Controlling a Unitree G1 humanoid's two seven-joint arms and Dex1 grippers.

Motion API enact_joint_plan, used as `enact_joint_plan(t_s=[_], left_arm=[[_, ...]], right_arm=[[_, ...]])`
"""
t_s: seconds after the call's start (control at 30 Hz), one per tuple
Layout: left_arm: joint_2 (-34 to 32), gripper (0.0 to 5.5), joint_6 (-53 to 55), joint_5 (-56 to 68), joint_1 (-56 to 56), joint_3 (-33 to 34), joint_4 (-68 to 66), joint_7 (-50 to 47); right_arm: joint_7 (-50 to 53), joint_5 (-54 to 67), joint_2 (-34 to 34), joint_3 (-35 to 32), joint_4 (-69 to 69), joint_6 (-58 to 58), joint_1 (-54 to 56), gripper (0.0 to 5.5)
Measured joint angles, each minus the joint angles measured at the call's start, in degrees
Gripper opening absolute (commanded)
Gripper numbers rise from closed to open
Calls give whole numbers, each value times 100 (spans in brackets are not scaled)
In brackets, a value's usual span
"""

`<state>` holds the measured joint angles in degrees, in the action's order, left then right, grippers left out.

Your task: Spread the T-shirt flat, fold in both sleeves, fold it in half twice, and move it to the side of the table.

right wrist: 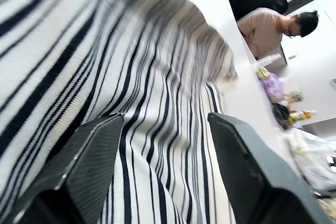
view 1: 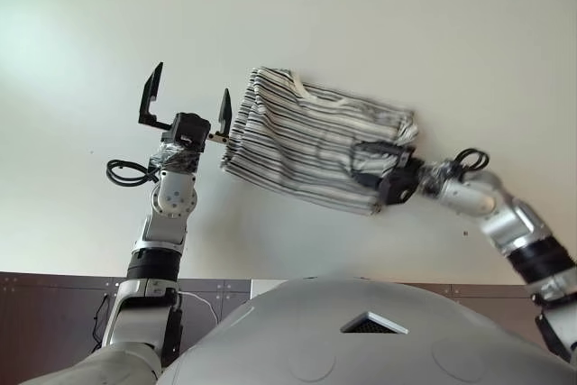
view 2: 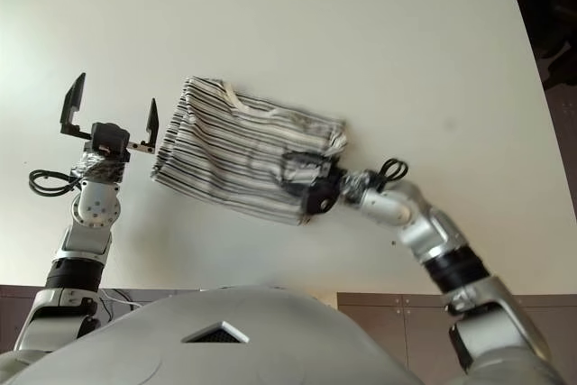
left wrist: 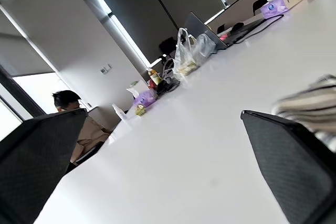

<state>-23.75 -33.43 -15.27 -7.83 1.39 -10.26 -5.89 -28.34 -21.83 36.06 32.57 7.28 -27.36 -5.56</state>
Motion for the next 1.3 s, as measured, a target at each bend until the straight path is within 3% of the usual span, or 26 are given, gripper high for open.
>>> enact_joint_plan(t_s=[0.07, 0.13, 0.27, 0.37, 0.47, 0.7, 0.9, 1.0, 1.07, 1.2, 1.3], left_arm=[[14, 548, 153, -87, -109, 137, 595, -18], [60, 548, 207, -117, -341, 164, 1049, 12], [72, 548, 179, -137, -898, 30, 1939, 362], [54, 548, 172, -359, -1019, -175, 1998, 613], [54, 548, 297, -363, -914, -48, 1834, 597], [537, 548, 305, 284, -239, 846, 1446, -228], [772, 548, 136, 266, -62, 935, 1265, -449], [829, 548, 63, 264, 27, 859, 1147, -450], [880, 548, 9, 258, 71, 765, 1063, -443], [953, 548, -26, 177, 83, 628, 942, -440], [962, 548, -43, 12, 81, 472, 815, -371]], right_arm=[[-94, -121, -616, 282, 512, 551, -201, 298], [-56, -106, -840, 30, 1012, 1025, -67, 298], [-292, 595, -709, -936, 2243, 1764, -7, 298], [-522, 983, -583, -1179, 2286, 1873, 181, 298], [-463, 561, -885, -912, 1033, 1743, 1071, 298], [377, -656, -2796, 328, -2895, 1310, 3327, 298], [1329, -842, -3649, 536, -5843, 808, 4377, 298], [1700, -708, -3944, 289, -6840, 772, 4804, 298], [1782, -260, -3965, -275, -7373, 892, 4936, 298], [2094, 603, -3468, -1428, -7651, 1122, 4920, 298], [2263, 804, -3300, -1756, -7382, 1105, 4632, 298]])
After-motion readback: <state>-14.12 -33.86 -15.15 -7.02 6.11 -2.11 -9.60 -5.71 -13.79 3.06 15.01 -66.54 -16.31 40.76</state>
